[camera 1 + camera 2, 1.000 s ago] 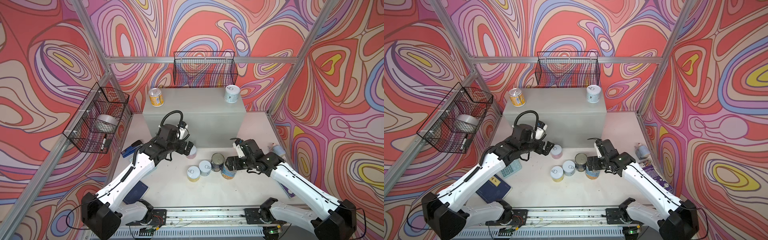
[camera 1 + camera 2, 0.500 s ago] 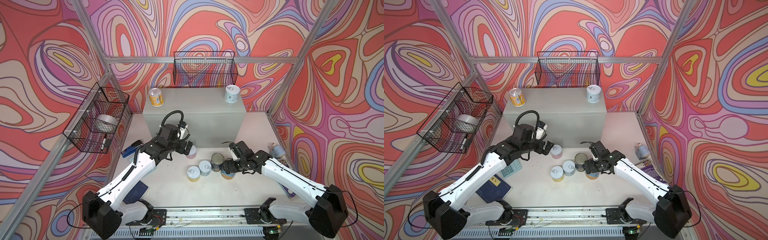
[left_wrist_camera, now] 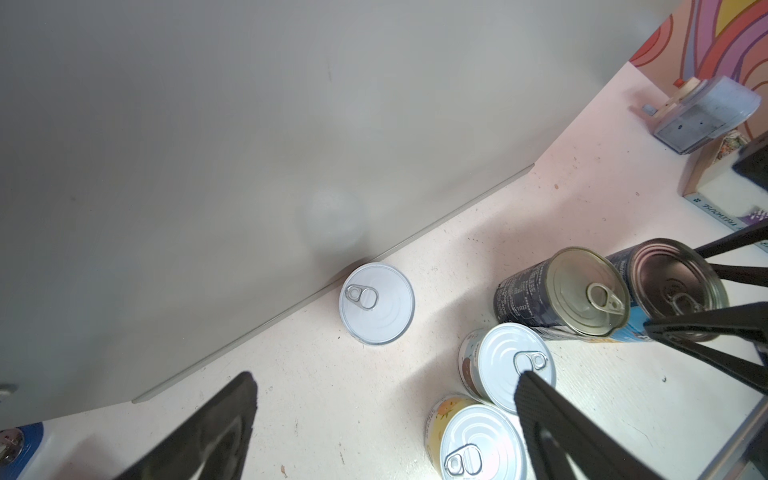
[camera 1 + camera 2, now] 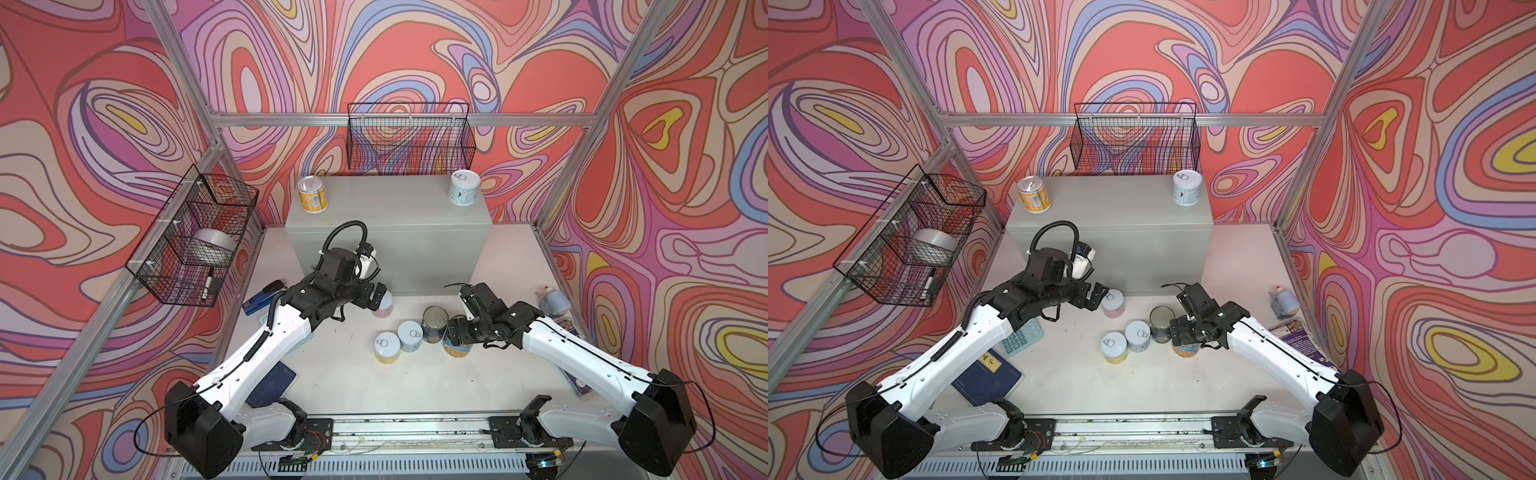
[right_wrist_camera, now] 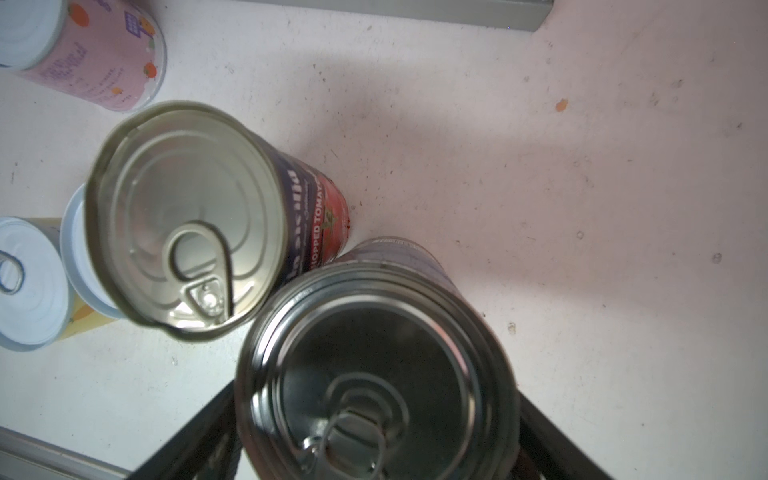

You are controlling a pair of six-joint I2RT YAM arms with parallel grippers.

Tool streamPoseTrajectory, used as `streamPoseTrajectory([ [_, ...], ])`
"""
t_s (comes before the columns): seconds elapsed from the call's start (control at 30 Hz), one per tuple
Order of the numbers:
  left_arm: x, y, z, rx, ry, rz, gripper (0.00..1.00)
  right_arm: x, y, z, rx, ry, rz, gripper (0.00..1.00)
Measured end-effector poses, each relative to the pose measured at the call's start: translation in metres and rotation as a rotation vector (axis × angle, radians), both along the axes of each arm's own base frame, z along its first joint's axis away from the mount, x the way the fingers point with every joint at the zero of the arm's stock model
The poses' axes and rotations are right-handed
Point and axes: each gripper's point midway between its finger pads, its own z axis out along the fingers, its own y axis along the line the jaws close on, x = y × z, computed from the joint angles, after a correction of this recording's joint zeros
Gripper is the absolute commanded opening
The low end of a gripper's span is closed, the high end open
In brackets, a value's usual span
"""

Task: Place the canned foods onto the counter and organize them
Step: 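Close the right gripper on the blue-labelled can and lift it while left reaches in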

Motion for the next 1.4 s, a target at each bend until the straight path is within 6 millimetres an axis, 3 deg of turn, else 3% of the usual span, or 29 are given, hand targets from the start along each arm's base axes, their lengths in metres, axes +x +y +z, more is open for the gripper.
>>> streamPoseTrajectory([
  [0.37,-0.018,-0.028,-0.003,-0.005,0.019,-0.098,1.00,0.003,-0.007,0.007,-0.016,-0.033,-0.039,0.61],
  [0.87,-0.027,-0.034,-0.001,-0.001,0.037,-0.095,1.00,0.023,-0.004,0.052,-0.016,-0.125,-0.035,0.59],
  [1.07,-0.048,-0.059,0.001,-0.080,0.087,-0.118,1.00,0.035,0.000,0.086,0.007,-0.193,-0.024,0.59],
  [1.23,-0.073,-0.088,-0.002,-0.105,0.091,-0.222,1.00,0.043,0.001,0.103,0.021,-0.216,-0.019,0.58],
  [1.4,-0.077,-0.101,-0.018,-0.155,0.091,-0.267,1.00,0.045,0.002,0.122,0.050,-0.229,-0.012,0.58],
])
